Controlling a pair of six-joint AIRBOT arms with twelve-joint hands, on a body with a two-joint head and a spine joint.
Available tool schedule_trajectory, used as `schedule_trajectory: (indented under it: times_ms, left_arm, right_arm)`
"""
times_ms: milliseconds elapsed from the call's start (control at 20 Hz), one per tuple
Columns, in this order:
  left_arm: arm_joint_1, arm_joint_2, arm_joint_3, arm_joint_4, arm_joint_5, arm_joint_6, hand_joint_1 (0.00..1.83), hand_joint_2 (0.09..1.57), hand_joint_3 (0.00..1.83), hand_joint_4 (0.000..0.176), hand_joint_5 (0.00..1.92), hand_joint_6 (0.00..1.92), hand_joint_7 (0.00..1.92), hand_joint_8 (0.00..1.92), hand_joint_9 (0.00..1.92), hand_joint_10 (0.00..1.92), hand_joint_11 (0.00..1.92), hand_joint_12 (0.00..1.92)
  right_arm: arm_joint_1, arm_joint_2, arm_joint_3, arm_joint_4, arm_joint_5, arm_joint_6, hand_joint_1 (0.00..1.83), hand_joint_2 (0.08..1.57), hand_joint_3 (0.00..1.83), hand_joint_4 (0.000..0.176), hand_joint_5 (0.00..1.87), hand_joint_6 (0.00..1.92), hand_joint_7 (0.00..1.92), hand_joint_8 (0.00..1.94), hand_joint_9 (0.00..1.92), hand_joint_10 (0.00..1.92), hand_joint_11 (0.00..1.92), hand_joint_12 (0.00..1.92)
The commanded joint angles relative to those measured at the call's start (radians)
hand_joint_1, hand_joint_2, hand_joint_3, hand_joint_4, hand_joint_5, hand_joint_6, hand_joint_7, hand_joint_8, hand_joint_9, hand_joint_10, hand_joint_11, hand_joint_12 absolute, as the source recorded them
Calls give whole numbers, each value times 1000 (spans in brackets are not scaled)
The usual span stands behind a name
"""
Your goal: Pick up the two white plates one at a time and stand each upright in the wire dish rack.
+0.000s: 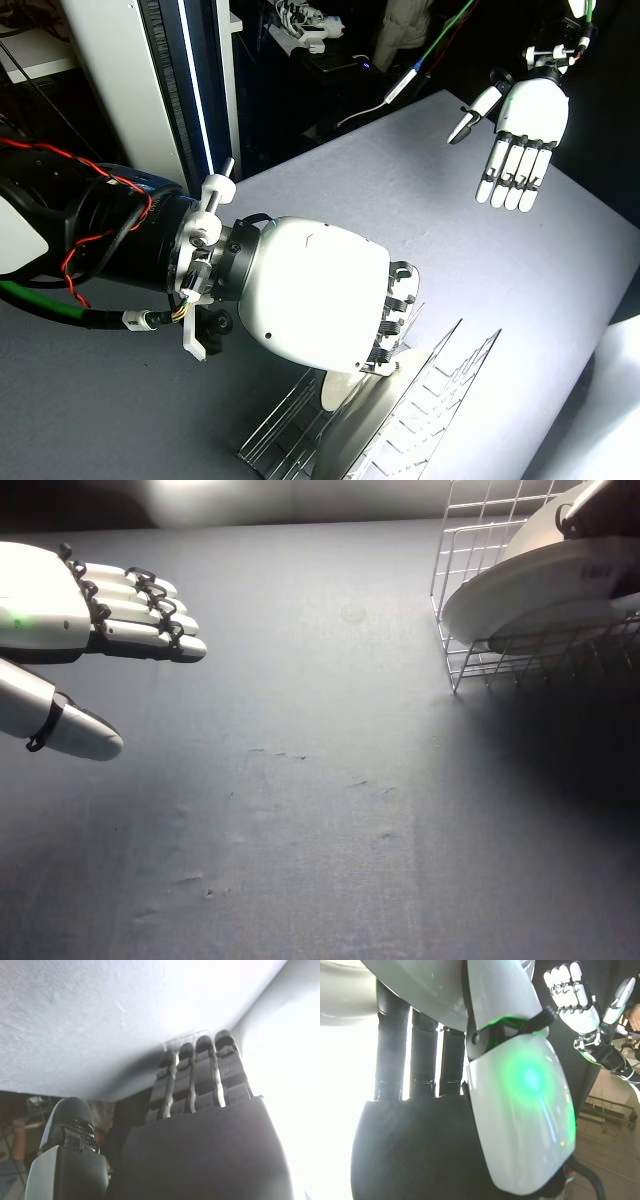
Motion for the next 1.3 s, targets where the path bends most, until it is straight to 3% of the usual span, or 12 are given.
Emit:
schedule_trajectory:
  times_ms: [0,250,300,400,450,500,550,650,950,1050,1100,1250]
  left_arm:
    - [-10,5,1,-62,-15,-8,0,1188,1,0,65,5,50,9,27,9,4,2]
    - [-11,5,0,-62,-16,-9,0,1182,0,0,78,9,63,9,49,10,26,15]
    - [-11,5,0,-62,-16,-10,0,1185,0,0,68,4,57,6,40,6,11,10]
    - [-11,5,0,-62,-16,-10,0,1195,4,0,89,11,73,10,49,8,21,16]
    - [-11,5,-1,-62,-16,-10,0,1191,2,0,87,9,69,8,48,7,22,17]
    - [-11,5,-2,-62,-16,-10,0,1188,0,0,92,10,76,10,54,9,24,18]
    - [-11,5,-3,-62,-16,-10,0,1188,0,0,102,12,87,13,66,12,37,26]
    - [-11,5,-4,-62,-15,-10,0,1185,0,0,103,9,93,12,75,13,39,32]
    - [-11,6,-4,-62,-15,-11,0,1188,1,0,94,4,84,4,64,3,22,37]
    - [-11,6,-4,-61,-15,-11,0,1190,2,0,97,4,81,2,59,1,12,36]
    - [-11,6,-4,-61,-15,-11,0,1182,0,0,105,7,91,5,72,6,28,46]
    - [-11,6,-4,-61,-16,-11,0,1193,4,0,87,1,71,0,54,0,4,44]
  right_arm:
    - [4,5,4,49,114,2,1495,1086,0,0,943,964,1032,831,976,911,841,1488]
    - [6,5,4,262,51,12,1485,1147,0,0,763,1188,912,1001,818,1187,795,1581]
    - [6,5,4,281,47,12,1388,1156,0,0,784,1227,937,1007,815,1287,702,1207]
    - [6,5,4,290,46,12,1360,1169,1,0,771,1291,921,1031,783,1344,684,995]
    - [7,5,4,290,46,13,1233,1174,0,0,784,1303,929,1045,751,731,646,979]
    - [7,5,4,291,43,23,1353,1091,0,0,743,594,834,492,768,430,575,970]
    - [7,5,4,291,35,28,1367,1072,0,0,803,266,877,190,811,244,547,955]
    - [6,5,4,291,32,28,1345,1045,0,0,785,50,847,16,806,74,433,1011]
    - [8,5,3,291,50,26,1205,1036,4,0,548,0,536,0,478,0,26,1168]
    - [23,5,-3,291,56,25,1075,1049,6,0,321,0,246,0,199,1,0,846]
    - [35,5,-8,290,57,25,1003,1061,8,0,175,0,80,0,45,1,0,510]
    - [75,6,-38,272,56,25,962,1008,0,0,25,0,0,0,0,0,0,101]
